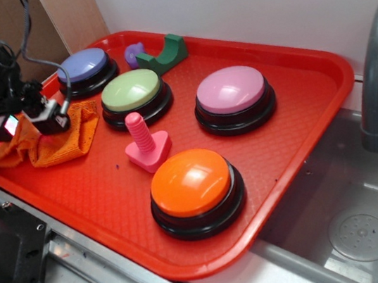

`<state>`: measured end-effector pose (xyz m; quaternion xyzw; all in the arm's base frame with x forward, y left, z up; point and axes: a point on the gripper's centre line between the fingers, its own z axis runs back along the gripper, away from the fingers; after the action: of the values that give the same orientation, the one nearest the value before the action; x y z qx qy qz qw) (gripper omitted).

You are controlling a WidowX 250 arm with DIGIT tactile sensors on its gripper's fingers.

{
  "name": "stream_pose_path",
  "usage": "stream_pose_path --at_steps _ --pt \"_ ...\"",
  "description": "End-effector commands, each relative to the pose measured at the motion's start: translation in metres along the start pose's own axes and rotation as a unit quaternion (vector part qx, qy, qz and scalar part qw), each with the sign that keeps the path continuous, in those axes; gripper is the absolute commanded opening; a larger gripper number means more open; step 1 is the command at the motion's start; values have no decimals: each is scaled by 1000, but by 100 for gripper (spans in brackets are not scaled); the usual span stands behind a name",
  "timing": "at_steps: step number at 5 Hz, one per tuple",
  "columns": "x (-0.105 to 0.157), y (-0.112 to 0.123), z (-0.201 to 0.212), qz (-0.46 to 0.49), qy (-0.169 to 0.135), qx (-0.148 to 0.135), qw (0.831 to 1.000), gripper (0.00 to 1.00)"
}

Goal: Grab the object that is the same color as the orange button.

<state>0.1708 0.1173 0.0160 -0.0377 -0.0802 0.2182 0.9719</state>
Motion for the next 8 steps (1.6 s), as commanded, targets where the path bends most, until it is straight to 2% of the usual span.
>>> stream_pose_path --at_steps 1,3,4,5,6,7,8 --pt "1 5 -1 20 -25 24 999 0" --pt "1 7 1 24 -18 38 999 0" --pt "2 7 7 29 -17 55 998 0" --pt "5 7 16 22 8 64 998 0" --pt "6 -5 38 18 20 58 998 0" --pt "5 -36 67 -33 27 24 999 0" --pt "-17 -81 118 -152 35 -35 987 0"
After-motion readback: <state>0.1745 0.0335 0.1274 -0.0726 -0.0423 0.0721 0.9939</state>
